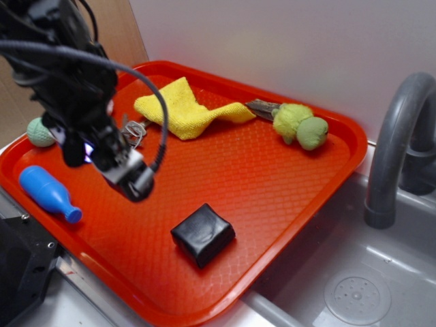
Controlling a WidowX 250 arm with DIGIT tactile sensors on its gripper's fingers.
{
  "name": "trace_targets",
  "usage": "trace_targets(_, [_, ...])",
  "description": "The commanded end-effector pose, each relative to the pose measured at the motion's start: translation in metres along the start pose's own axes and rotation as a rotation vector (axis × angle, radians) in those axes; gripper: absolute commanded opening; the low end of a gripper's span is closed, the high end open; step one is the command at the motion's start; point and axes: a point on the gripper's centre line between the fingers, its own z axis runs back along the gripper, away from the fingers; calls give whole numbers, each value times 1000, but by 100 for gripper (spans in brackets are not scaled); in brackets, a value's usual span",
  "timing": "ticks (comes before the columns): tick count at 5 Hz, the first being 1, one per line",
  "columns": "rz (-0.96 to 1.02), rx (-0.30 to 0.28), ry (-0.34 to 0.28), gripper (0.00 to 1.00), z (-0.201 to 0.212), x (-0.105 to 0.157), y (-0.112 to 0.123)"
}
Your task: Grab the black box.
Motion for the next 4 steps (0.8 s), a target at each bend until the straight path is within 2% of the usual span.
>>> trace_targets(1, [-119,6,-35,100,-31,29,-21])
trace_targets(2, [-181,7,-28,100,-49,28,-34])
trace_targets(3, [-156,7,-20,100,-66,31,-37])
trace_targets(4, [-138,-55,-2,100,-78,39,-38])
